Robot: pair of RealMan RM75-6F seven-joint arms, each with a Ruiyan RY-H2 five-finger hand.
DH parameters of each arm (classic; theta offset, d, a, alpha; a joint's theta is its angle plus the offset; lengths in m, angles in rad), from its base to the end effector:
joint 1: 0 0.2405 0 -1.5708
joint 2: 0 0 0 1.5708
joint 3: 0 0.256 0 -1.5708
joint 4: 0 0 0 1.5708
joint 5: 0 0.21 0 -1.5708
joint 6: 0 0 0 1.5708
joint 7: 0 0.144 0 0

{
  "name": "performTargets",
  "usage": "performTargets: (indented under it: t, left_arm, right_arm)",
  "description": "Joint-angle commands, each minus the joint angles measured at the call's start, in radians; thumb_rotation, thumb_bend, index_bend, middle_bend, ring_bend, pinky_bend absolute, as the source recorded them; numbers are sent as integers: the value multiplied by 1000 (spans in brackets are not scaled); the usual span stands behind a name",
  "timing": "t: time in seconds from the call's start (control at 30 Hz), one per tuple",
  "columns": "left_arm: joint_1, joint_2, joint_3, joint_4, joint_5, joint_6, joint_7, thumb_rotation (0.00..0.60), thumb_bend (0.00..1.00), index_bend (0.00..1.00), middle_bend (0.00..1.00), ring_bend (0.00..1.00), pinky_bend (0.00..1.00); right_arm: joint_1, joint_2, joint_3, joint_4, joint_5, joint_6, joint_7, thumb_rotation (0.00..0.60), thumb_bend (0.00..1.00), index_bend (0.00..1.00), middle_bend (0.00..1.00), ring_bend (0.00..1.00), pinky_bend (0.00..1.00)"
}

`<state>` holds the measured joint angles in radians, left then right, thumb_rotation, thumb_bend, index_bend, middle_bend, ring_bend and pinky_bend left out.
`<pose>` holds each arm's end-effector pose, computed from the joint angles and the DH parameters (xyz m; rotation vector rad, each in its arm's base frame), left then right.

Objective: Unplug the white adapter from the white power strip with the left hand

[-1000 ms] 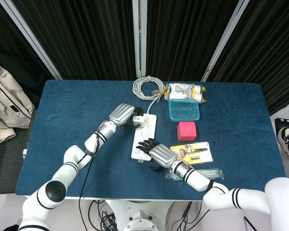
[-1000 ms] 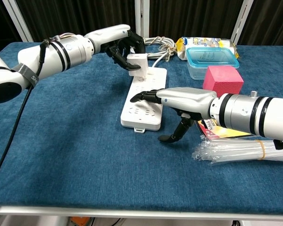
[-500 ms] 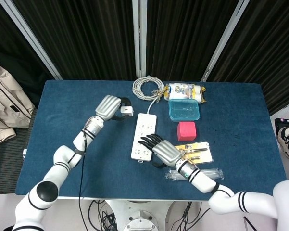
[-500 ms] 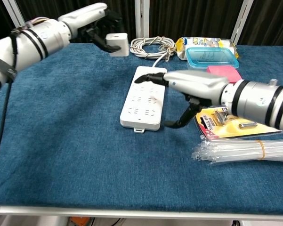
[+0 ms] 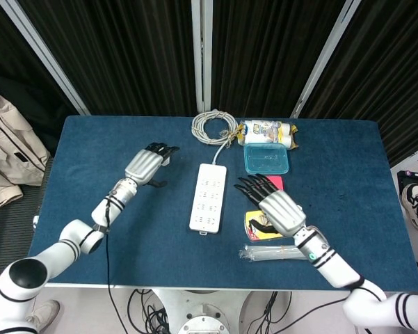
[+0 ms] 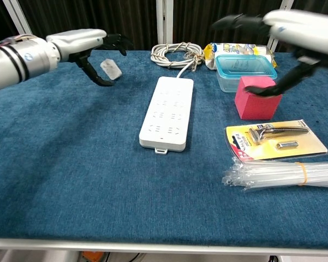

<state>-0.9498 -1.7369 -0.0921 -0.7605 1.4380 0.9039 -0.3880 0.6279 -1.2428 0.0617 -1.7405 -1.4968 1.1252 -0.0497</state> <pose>-0.1540 0.4381 -0.0210 -1.9219 -0.8834 -1.0965 -0.1505 -0.2897 0.0639 1.9576 -0.8890 1.1797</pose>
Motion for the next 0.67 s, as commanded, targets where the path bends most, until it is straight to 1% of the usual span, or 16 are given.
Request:
performTargets:
  t: [0.03,0.1,0.23,0.4,0.53,0.67]
  left_arm:
    - [134,197,-30,-274,-65,140,177,600,167,89,163,78,125]
    - [202,280,-34,-381,-100,203,235,600,164,89,163,78,125]
    - [340,414,-31,-539,-177,322,325,600,161,89,164,79,120]
    - [507,543,15,-678,-220,456,390,600,162,97,164,79,103]
    - [615,592,54,-753,-202,562,410,600,162,107,164,79,92]
    - [699,596,93,-808,-157,645,414,600,162,111,164,78,91]
  right_arm:
    - [-89,121,-33,-58,-22,95,-3,600,240,0,30,0,0]
    - [-136,178,-52,-64,-16,135,-4,600,240,0,30,0,0]
    - [-224,248,-81,-47,9,206,9,600,244,0,35,0,0]
    - [-328,279,-110,-8,-5,307,68,600,246,0,41,0,0]
    - [-396,272,-131,20,-29,371,87,600,245,0,45,0,0]
    - [-455,249,-149,41,-44,414,108,600,245,0,47,0,0]
